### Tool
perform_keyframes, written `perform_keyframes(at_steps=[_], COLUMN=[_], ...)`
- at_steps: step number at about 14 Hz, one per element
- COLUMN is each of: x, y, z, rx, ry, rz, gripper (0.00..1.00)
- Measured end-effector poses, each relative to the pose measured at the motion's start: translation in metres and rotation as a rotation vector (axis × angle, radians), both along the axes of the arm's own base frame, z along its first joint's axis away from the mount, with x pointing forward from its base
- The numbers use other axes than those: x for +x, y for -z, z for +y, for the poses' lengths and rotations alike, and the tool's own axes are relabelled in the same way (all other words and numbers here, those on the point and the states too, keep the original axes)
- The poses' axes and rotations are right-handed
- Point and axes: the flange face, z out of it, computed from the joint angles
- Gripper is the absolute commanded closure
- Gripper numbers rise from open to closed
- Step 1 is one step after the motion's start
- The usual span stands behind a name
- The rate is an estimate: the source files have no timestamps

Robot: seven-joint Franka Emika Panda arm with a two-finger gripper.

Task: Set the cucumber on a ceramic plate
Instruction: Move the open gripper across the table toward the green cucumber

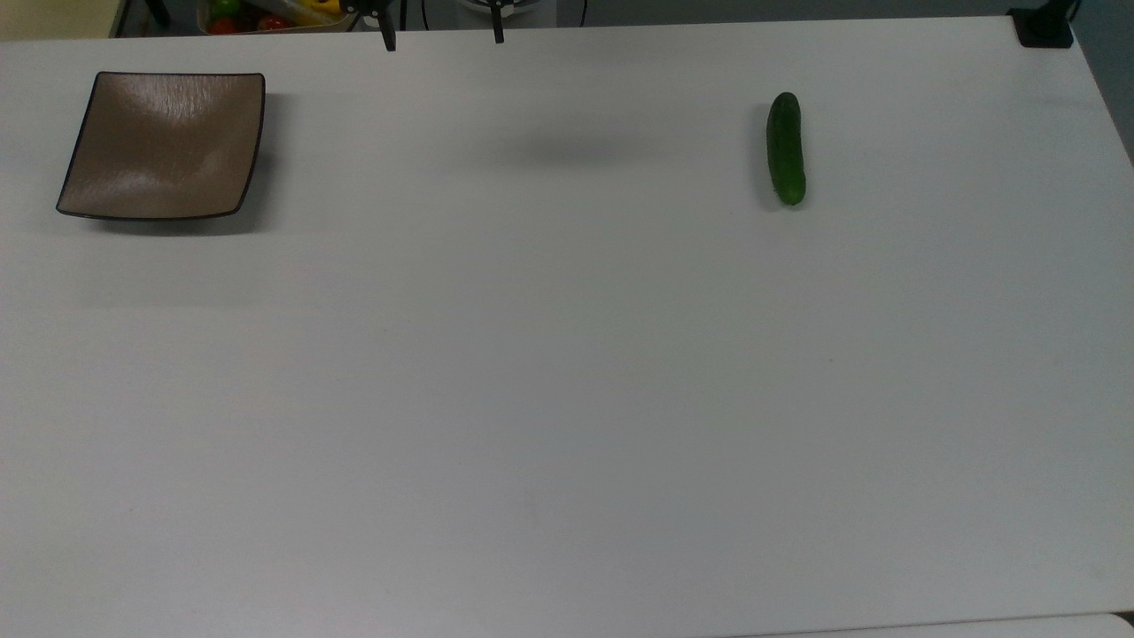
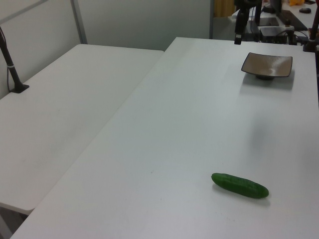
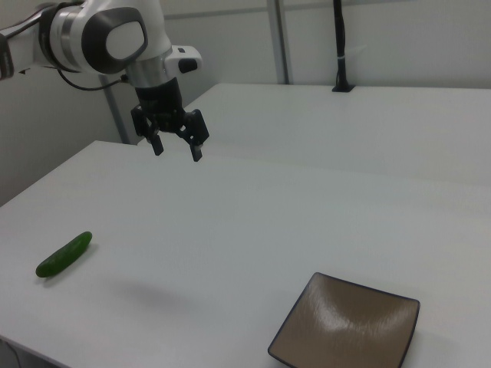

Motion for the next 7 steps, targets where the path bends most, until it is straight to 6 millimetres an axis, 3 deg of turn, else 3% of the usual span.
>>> perform_keyframes(at_steps=[7], x=[0.0091], y=[0.0093], z=[0.0006], rx=[-0.001], ry=[0.001], rz=[-0.009], gripper=[0.0])
